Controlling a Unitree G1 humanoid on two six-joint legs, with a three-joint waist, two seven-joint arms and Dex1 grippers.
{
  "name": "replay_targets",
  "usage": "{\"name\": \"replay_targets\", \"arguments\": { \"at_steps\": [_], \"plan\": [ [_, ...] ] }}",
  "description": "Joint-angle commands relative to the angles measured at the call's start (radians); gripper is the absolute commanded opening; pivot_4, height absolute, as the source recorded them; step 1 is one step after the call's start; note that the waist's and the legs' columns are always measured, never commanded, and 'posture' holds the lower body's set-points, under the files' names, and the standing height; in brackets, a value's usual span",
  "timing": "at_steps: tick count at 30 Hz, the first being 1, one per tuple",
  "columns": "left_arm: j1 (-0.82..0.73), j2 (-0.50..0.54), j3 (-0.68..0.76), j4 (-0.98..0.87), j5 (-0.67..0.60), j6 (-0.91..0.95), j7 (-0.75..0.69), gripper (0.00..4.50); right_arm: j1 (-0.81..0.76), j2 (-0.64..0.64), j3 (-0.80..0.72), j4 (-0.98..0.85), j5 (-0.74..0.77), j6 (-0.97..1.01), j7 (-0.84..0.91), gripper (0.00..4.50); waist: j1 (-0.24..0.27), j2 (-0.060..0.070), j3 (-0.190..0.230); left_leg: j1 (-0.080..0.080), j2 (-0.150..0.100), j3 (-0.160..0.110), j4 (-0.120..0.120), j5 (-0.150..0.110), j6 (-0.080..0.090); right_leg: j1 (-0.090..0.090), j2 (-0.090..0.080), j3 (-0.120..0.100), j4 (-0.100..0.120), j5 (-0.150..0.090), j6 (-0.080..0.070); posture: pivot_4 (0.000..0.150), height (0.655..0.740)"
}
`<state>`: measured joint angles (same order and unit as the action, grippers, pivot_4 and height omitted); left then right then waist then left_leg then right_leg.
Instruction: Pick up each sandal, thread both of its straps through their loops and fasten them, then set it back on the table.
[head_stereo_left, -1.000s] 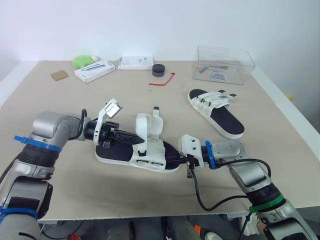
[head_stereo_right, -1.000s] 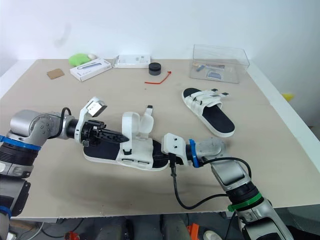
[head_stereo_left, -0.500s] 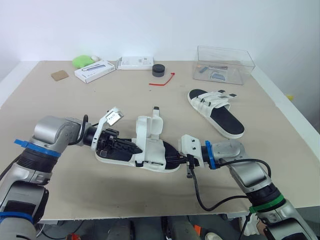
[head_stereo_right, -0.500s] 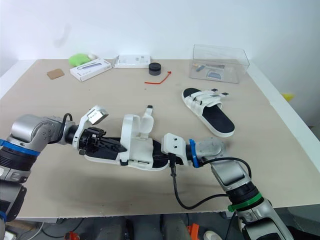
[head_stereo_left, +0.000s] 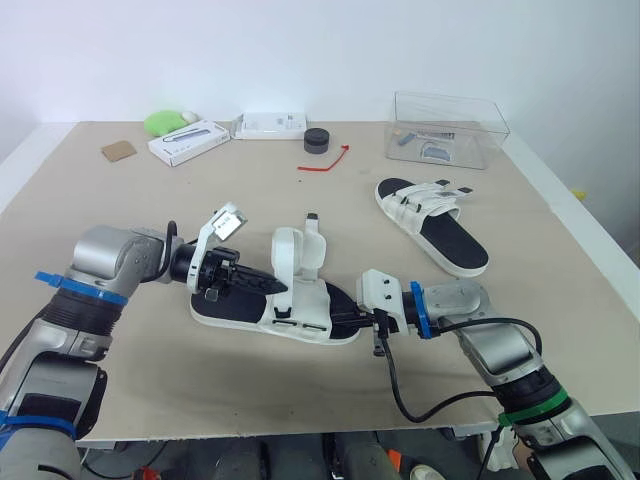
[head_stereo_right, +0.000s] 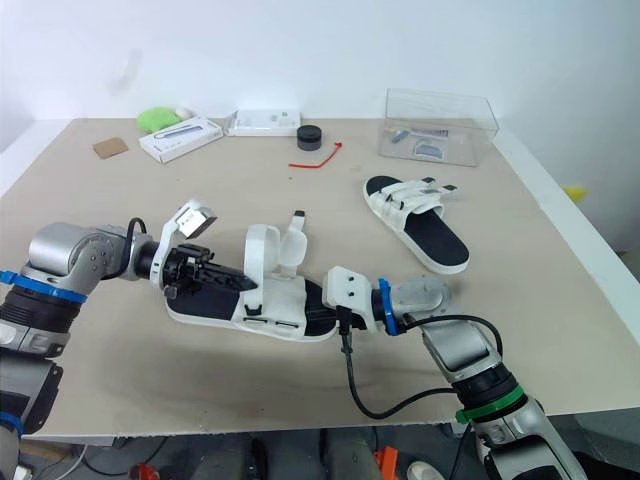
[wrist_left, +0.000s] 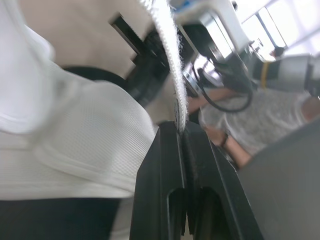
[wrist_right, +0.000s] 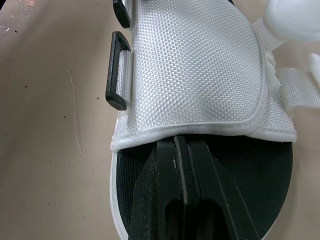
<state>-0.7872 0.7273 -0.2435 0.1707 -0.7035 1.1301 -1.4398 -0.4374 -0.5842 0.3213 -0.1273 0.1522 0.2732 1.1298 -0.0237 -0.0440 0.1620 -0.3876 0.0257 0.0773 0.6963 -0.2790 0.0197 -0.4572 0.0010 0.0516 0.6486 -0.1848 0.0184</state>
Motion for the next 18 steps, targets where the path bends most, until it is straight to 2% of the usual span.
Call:
{"name": "replay_targets", "arguments": {
  "at_steps": [1, 18],
  "plan": [
    [0.005, 0.027, -0.011, -0.048, 0.005, -0.01, -0.033, 0.02, 0.007, -0.011, 0.005, -0.015, -0.005, 0.007, 0.003, 0.0, 0.0, 0.0, 0.0, 0.0, 0.0, 0.0, 0.0, 0.0, 0.0, 0.0, 0.0, 0.0, 0.0, 0.0, 0.0, 0.15, 0.74],
    [0.014, -0.018, -0.023, 0.001, 0.099, -0.109, 0.015, 0.02, 0.007, -0.012, 0.013, -0.011, -0.015, -0.008, 0.007, 0.0, 0.0, 0.0, 0.0, 0.0, 0.0, 0.0, 0.0, 0.0, 0.0, 0.0, 0.0, 0.0, 0.0, 0.0, 0.0, 0.15, 0.74]
  ]
}}
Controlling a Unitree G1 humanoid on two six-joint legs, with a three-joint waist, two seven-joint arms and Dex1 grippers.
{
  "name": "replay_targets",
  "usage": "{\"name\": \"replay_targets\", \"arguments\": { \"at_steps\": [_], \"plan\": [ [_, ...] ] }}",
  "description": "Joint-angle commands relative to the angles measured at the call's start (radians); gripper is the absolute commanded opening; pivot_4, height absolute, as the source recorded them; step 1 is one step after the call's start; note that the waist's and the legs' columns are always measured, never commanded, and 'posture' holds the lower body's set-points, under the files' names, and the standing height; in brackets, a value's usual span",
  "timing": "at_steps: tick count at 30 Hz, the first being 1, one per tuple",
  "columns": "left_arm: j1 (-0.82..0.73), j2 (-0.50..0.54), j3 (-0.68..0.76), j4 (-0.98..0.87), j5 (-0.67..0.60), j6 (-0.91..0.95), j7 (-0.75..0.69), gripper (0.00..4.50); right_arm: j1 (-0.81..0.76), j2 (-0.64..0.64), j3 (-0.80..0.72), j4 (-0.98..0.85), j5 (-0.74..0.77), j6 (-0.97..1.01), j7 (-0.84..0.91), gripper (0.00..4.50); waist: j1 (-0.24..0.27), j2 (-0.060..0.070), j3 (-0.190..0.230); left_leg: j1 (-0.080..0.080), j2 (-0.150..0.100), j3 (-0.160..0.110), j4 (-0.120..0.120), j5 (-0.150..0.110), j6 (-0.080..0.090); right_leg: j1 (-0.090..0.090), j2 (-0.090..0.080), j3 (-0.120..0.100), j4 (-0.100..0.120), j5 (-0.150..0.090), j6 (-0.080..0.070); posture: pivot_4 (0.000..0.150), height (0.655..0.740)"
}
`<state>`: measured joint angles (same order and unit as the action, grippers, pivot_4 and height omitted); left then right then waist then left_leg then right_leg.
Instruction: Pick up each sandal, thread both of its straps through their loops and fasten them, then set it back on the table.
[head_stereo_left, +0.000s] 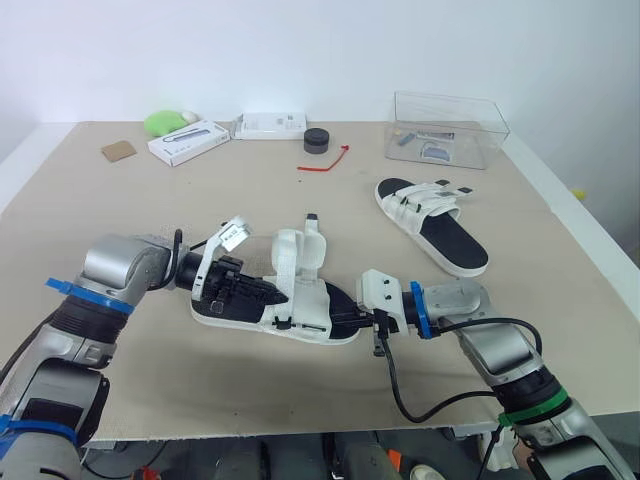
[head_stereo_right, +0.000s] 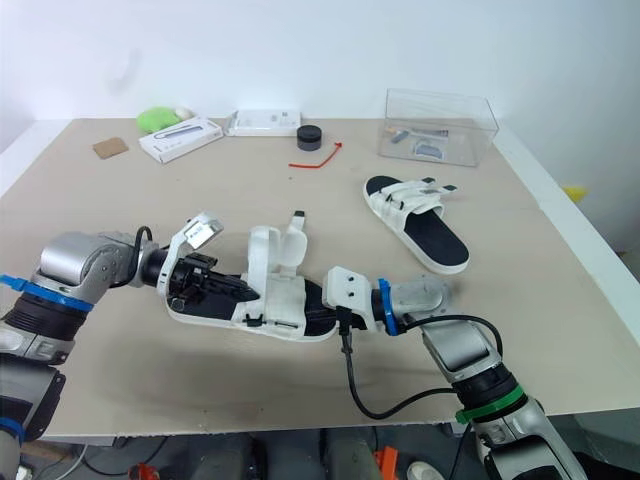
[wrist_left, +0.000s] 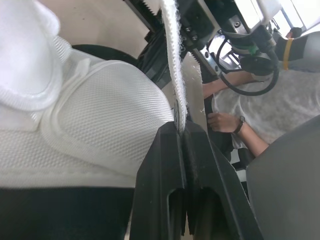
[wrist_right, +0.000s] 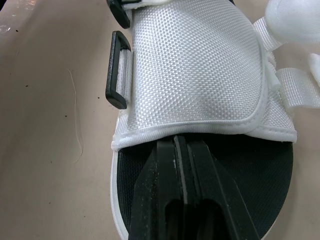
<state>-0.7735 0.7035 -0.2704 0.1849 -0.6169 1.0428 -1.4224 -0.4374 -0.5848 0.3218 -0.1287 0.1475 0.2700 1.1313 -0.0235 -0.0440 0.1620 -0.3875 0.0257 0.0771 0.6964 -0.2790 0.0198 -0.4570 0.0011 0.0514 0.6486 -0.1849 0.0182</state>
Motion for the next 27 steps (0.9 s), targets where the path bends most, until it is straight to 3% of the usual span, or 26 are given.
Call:
{"name": "replay_targets", "arguments": {
  "at_steps": [1, 12, 21, 24, 27],
  "plan": [
    [0.008, 0.009, -0.001, -0.028, 0.014, -0.027, -0.011, 0.02, 0.008, -0.011, 0.012, -0.01, -0.011, -0.006, 0.006, 0.0, 0.0, 0.0, 0.0, 0.0, 0.0, 0.0, 0.0, 0.0, 0.0, 0.0, 0.0, 0.0, 0.0, 0.0, 0.0, 0.15, 0.74],
    [0.098, 0.069, -0.045, -0.181, 0.027, -0.063, -0.069, 0.02, 0.006, -0.007, 0.016, -0.005, -0.017, -0.013, 0.006, 0.0, -0.001, 0.0, 0.0, 0.0, 0.001, 0.0, 0.0, 0.0, 0.0, 0.0, 0.0, 0.0, 0.0, 0.0, 0.0, 0.15, 0.74],
    [0.128, 0.069, -0.032, -0.192, 0.032, -0.053, -0.02, 0.02, -0.004, -0.005, 0.018, 0.009, -0.019, -0.021, 0.007, 0.0, 0.0, 0.0, 0.0, 0.001, 0.001, 0.0, 0.0, 0.0, 0.0, 0.0, 0.001, 0.0, 0.0, -0.001, -0.001, 0.15, 0.74],
    [0.114, 0.073, -0.002, -0.196, 0.004, -0.04, -0.026, 0.98, -0.009, -0.007, 0.018, 0.015, -0.02, -0.024, 0.009, 0.0, 0.0, 0.0, 0.0, 0.001, 0.001, 0.0, 0.0, 0.0, 0.0, 0.0, 0.001, 0.0, 0.0, -0.001, -0.001, 0.15, 0.74],
    [0.092, 0.067, 0.05, -0.203, -0.028, -0.038, -0.021, 2.22, -0.014, -0.006, 0.018, 0.021, -0.022, -0.027, 0.01, 0.0, 0.0, 0.0, 0.0, 0.001, 0.001, 0.0, 0.0, 0.0, 0.0, 0.0, 0.001, 0.0, 0.0, -0.001, -0.002, 0.15, 0.74]
  ]
}}
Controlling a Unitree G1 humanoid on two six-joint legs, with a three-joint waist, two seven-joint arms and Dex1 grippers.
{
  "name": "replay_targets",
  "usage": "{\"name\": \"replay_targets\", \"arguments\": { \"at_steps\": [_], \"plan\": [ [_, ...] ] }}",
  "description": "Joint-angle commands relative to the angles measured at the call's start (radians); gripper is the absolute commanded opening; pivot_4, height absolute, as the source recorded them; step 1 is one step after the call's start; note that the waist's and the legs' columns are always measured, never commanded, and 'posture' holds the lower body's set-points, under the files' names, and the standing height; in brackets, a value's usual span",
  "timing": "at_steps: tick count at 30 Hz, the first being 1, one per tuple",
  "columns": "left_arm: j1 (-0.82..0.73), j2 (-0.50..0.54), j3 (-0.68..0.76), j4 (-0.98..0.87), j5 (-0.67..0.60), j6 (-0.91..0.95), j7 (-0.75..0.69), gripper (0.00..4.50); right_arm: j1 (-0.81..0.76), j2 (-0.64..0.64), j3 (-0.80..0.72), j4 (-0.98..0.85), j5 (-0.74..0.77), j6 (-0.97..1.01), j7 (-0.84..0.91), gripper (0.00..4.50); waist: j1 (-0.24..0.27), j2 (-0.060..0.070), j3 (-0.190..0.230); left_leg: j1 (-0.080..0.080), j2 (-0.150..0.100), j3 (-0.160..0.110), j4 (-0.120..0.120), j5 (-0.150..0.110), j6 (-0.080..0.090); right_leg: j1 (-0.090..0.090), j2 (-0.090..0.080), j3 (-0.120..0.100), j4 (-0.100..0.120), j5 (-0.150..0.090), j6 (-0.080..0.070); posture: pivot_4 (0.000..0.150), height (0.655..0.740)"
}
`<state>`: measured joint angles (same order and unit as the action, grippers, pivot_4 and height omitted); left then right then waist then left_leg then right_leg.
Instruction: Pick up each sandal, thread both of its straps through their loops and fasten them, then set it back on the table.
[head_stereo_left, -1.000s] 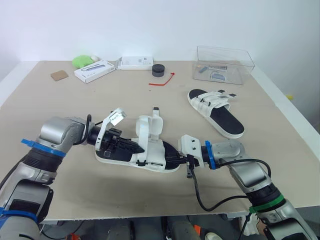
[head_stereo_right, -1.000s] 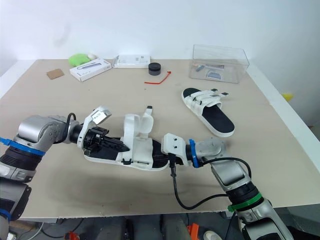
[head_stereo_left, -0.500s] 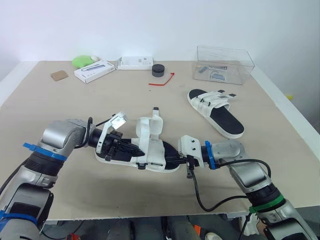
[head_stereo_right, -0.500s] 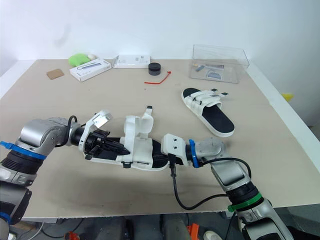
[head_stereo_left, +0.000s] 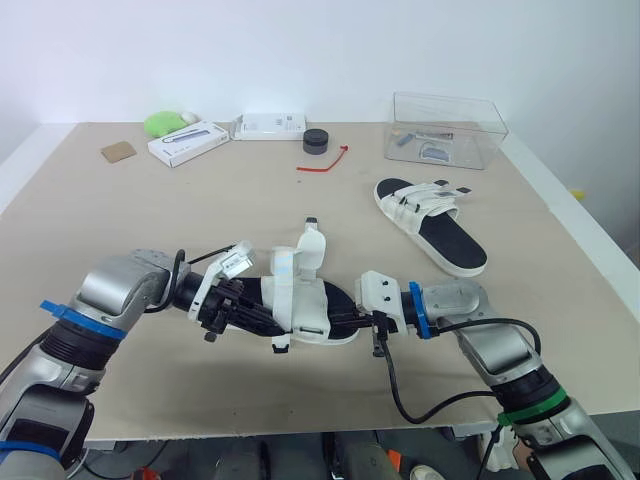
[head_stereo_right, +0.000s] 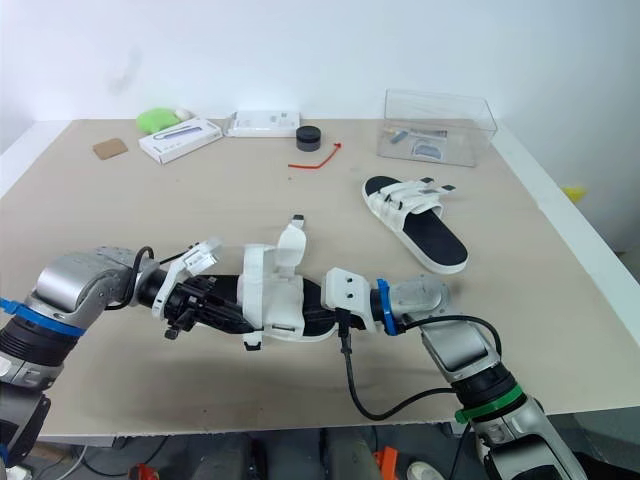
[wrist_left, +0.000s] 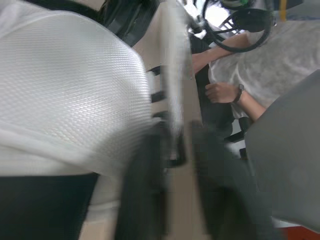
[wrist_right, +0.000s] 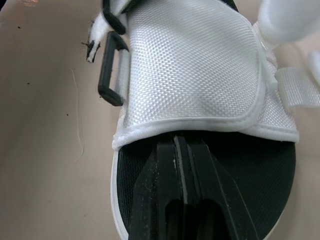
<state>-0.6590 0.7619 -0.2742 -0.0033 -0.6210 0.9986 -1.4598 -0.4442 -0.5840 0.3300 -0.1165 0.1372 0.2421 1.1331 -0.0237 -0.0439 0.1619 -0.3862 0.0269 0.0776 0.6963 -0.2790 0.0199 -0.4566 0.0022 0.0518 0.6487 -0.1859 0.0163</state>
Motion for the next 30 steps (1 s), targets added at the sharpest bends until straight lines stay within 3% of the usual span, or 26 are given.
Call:
{"name": "replay_targets", "arguments": {
  "at_steps": [1, 5, 13, 16, 17, 21, 30],
  "plan": [
    [-0.027, 0.009, 0.064, -0.018, -0.03, 0.006, 0.017, 2.47, -0.009, -0.007, 0.01, 0.01, -0.012, 0.0, 0.009, 0.0, 0.0, 0.0, 0.0, 0.0, 0.0, 0.0, 0.0, 0.0, 0.0, 0.0, 0.0, 0.0, 0.0, 0.0, 0.0, 0.15, 0.74],
    [-0.065, 0.032, 0.154, -0.06, -0.137, 0.091, 0.008, 4.08, -0.014, -0.005, 0.009, 0.019, -0.013, -0.003, 0.01, 0.0, 0.0, 0.0, 0.0, 0.0, 0.0, 0.0, 0.0, 0.0, 0.0, 0.0, 0.0, 0.0, 0.0, 0.0, 0.0, 0.15, 0.74],
    [0.057, 0.186, 0.299, -0.265, -0.349, 0.272, 0.019, 4.08, -0.026, -0.011, 0.011, 0.034, -0.013, -0.012, 0.017, 0.0, -0.007, 0.0, 0.0, 0.0, 0.001, 0.0, -0.001, 0.0, 0.0, -0.001, 0.001, 0.0, 0.0, 0.0, 0.001, 0.15, 0.74],
    [0.214, 0.239, 0.341, -0.361, -0.381, 0.274, 0.042, 4.08, -0.029, -0.011, 0.012, 0.04, -0.012, -0.016, 0.022, 0.0, -0.008, 0.0, 0.0, 0.0, 0.001, 0.0, -0.001, 0.0, 0.0, -0.001, 0.0, 0.0, 0.0, -0.001, -0.002, 0.15, 0.74],
    [0.302, 0.24, 0.347, -0.394, -0.332, 0.215, 0.075, 4.08, -0.03, -0.009, 0.013, 0.044, -0.013, -0.019, 0.023, 0.0, -0.008, 0.0, 0.0, 0.0, 0.001, 0.0, -0.001, 0.0, 0.0, -0.001, 0.0, 0.0, 0.0, -0.002, -0.002, 0.15, 0.74],
    [0.462, 0.151, 0.379, -0.444, -0.252, 0.082, 0.245, 4.08, -0.036, -0.003, 0.019, 0.06, -0.014, -0.03, 0.027, 0.0, -0.004, -0.001, 0.0, 0.001, 0.001, 0.0, -0.002, 0.0, -0.002, 0.0, -0.002, -0.001, 0.0, -0.002, -0.003, 0.15, 0.74],
    [0.564, 0.0, 0.305, -0.44, -0.08, -0.159, 0.433, 4.08, -0.045, 0.01, 0.03, 0.073, -0.015, -0.038, 0.036, 0.0, 0.001, -0.002, 0.0, 0.006, 0.001, 0.001, -0.003, 0.003, -0.004, 0.003, -0.002, -0.001, 0.0, 0.0, -0.003, 0.15, 0.74]
  ]
}}
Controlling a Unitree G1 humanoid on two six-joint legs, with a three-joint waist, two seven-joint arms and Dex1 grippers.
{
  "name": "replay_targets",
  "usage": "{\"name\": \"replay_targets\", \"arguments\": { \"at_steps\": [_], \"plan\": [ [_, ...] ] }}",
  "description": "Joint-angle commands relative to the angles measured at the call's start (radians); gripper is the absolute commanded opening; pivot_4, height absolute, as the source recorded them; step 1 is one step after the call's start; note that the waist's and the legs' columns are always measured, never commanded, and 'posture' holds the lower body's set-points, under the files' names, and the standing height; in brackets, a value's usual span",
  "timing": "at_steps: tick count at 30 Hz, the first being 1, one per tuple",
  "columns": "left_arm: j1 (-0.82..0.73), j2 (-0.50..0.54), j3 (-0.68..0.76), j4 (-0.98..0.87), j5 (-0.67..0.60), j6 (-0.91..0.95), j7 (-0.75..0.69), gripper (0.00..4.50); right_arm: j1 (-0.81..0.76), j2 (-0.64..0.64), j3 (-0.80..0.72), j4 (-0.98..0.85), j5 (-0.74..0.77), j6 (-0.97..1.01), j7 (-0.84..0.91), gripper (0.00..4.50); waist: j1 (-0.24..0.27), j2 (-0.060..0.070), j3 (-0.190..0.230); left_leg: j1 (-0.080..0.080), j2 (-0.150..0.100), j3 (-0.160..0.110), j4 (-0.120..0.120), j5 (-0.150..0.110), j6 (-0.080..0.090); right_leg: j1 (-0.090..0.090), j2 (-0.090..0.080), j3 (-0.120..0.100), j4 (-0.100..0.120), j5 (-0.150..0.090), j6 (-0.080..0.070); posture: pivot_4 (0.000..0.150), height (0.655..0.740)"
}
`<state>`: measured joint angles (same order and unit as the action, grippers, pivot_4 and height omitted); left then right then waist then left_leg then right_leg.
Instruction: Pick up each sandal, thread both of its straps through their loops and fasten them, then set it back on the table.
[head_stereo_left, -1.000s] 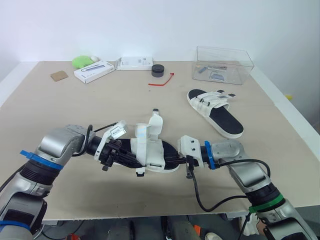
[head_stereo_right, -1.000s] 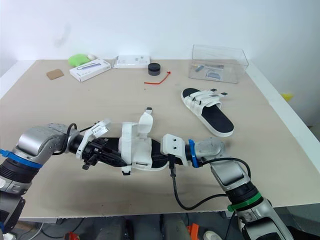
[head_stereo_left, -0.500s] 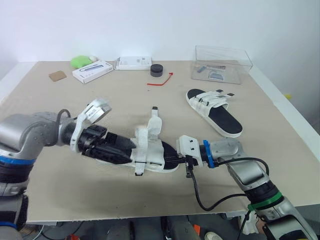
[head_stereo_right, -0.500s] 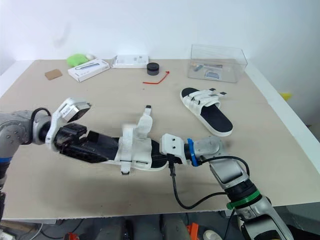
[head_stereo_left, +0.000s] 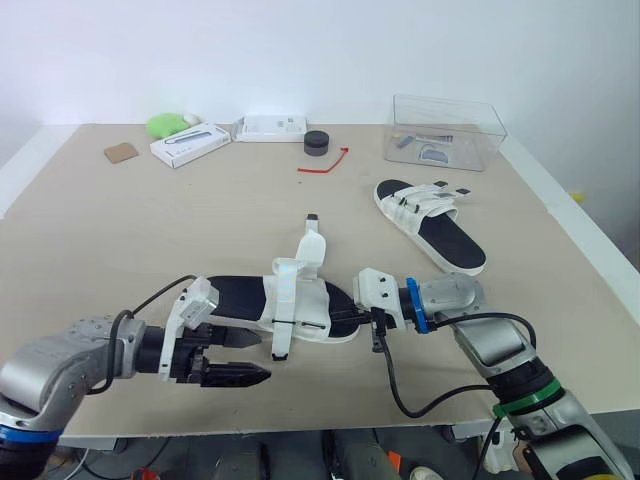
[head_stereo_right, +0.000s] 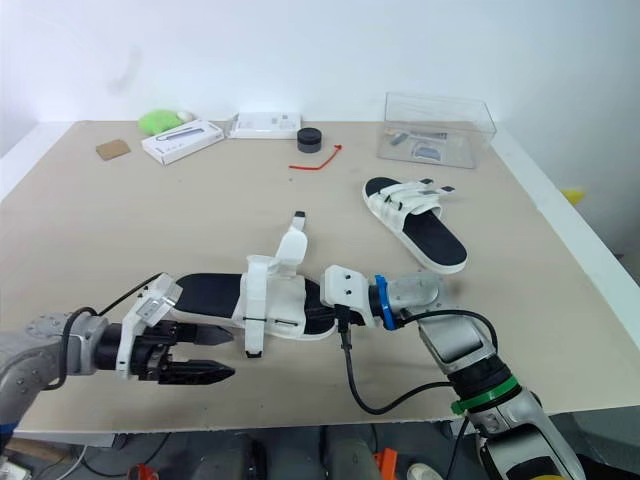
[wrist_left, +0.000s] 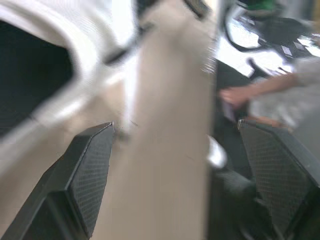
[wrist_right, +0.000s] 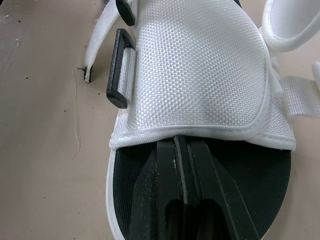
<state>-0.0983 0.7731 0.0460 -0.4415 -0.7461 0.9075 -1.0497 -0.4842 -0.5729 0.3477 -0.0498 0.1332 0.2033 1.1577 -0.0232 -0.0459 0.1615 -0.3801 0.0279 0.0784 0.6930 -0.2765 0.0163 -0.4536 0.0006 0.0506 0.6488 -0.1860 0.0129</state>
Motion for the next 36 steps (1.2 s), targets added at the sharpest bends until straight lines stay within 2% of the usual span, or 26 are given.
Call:
{"name": "replay_targets", "arguments": {
  "at_steps": [1, 12, 13, 14, 16, 17, 20, 22, 26, 30, 36],
  "plan": [
    [0.005, -0.023, -0.02, 0.004, 0.044, -0.07, 0.033, 4.08, -0.004, -0.001, 0.012, 0.006, -0.011, 0.0, 0.012, 0.0, 0.0, 0.0, 0.0, 0.0, 0.0, 0.0, -0.001, 0.0, 0.0, 0.0, 0.0, 0.0, 0.0, 0.0, 0.0, 0.15, 0.74],
    [-0.022, -0.066, -0.096, 0.02, 0.017, -0.063, 0.022, 4.08, 0.002, -0.006, 0.011, -0.004, -0.014, 0.004, 0.017, 0.0, 0.0, 0.0, 0.0, 0.002, 0.0, 0.001, -0.003, 0.0, 0.0, 0.0, 0.0, 0.001, 0.0, -0.001, -0.001, 0.15, 0.74],
    [-0.023, -0.058, -0.109, 0.022, 0.024, -0.068, 0.008, 3.54, 0.003, -0.007, 0.011, -0.005, -0.015, 0.003, 0.016, 0.0, 0.0, 0.0, 0.0, 0.002, 0.0, 0.001, -0.003, 0.0, 0.0, 0.0, 0.0, 0.001, 0.0, -0.001, -0.001, 0.15, 0.74],
    [-0.022, -0.052, -0.118, 0.023, 0.028, -0.072, -0.003, 3.23, 0.004, -0.008, 0.011, -0.007, -0.015, 0.003, 0.016, 0.0, 0.0, 0.0, 0.0, 0.002, 0.0, 0.001, -0.003, 0.0, 0.0, 0.0, 0.0, 0.001, 0.0, -0.001, -0.001, 0.15, 0.74],
    [-0.019, -0.045, -0.123, 0.023, 0.026, -0.073, -0.014, 2.13, 0.005, -0.007, 0.01, -0.01, -0.015, 0.005, 0.015, 0.0, 0.0, 0.0, 0.0, 0.002, 0.0, 0.001, -0.004, 0.0, 0.0, 0.0, 0.0, 0.001, 0.0, -0.001, -0.001, 0.15, 0.74],
    [-0.017, -0.039, -0.126, 0.022, 0.025, -0.073, -0.02, 1.91, 0.005, -0.007, 0.01, -0.011, -0.015, 0.005, 0.014, 0.0, 0.0, 0.0, 0.0, 0.002, 0.0, 0.001, -0.004, 0.0, 0.0, 0.0, 0.0, 0.002, 0.0, -0.001, -0.001, 0.15, 0.74],
    [0.001, -0.023, -0.128, 0.016, 0.026, -0.081, -0.039, 0.62, 0.008, -0.006, 0.011, -0.013, -0.016, 0.004, 0.013, 0.0, 0.0, 0.0, 0.0, 0.002, 0.0, 0.001, -0.004, 0.0, 0.0, 0.0, 0.0, 0.002, 0.0, -0.001, -0.001, 0.15, 0.74],
    [0.015, -0.014, -0.127, 0.007, 0.024, -0.083, -0.048, 0.13, 0.009, -0.006, 0.012, -0.015, -0.016, 0.003, 0.013, 0.0, 0.0, 0.0, 0.0, 0.002, 0.0, 0.001, -0.004, 0.0, 0.0, 0.0, 0.0, 0.001, 0.0, -0.002, -0.001, 0.15, 0.74],
    [0.088, 0.026, -0.151, -0.054, 0.056, -0.134, -0.076, 0.13, 0.016, -0.005, 0.014, -0.019, -0.017, 0.002, 0.012, 0.0, 0.0, 0.0, 0.0, 0.003, 0.0, 0.001, -0.005, 0.0, 0.0, 0.0, 0.0, 0.001, 0.0, -0.002, -0.001, 0.15, 0.74],
    [0.138, 0.061, -0.138, -0.096, 0.03, -0.138, -0.091, 0.13, 0.021, -0.003, 0.018, -0.021, -0.017, -0.001, 0.013, 0.0, 0.0, 0.0, 0.0, 0.003, 0.001, 0.001, -0.005, -0.001, -0.001, 0.0, 0.0, 0.001, -0.001, -0.003, -0.002, 0.15, 0.74],
    [0.157, 0.083, -0.137, -0.12, 0.023, -0.141, -0.089, 0.13, 0.018, 0.003, 0.024, -0.015, -0.02, -0.008, 0.014, 0.0, 0.0, 0.0, 0.0, 0.004, 0.001, 0.001, -0.006, -0.001, -0.001, 0.0, 0.0, 0.001, -0.001, -0.003, -0.002, 0.15, 0.74]
  ]
}}
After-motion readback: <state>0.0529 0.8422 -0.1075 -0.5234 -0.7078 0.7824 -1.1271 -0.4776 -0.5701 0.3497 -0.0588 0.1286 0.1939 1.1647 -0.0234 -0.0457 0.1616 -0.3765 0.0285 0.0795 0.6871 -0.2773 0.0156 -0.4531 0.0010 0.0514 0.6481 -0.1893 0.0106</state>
